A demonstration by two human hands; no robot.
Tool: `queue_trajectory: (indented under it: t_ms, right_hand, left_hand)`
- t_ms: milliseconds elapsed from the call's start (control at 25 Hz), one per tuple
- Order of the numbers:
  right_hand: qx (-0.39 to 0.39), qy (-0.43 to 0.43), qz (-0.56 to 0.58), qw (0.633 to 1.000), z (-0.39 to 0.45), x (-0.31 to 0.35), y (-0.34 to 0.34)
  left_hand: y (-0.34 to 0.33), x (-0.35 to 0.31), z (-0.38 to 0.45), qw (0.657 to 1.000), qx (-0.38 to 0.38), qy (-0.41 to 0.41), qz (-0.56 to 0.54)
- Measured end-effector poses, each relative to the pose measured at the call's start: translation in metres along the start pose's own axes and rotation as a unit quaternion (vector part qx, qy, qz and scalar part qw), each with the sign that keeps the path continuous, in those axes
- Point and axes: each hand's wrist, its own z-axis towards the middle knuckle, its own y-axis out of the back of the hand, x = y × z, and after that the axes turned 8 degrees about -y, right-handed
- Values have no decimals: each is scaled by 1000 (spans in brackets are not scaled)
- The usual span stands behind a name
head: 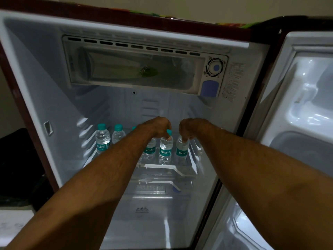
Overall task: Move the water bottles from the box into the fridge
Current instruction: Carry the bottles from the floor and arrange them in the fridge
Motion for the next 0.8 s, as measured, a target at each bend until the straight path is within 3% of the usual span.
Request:
queue_trajectory:
  t_ms: [320,480,680,800]
  right_hand:
    - [-51,17,58,997,-19,2,4]
    - [-141,27,95,985,-46,12,8]
    - [-243,59,187,950,-84,34,4]
    - [-335,121,266,896,-110,57,-22]
  left_hand:
    - [40,9,-51,991,-133,-9,32]
    - [42,20,-100,980,-194,15,42]
    - [32,31,-168,971,-226,43,66]
    - [13,29,-212,963,-255,47,68]
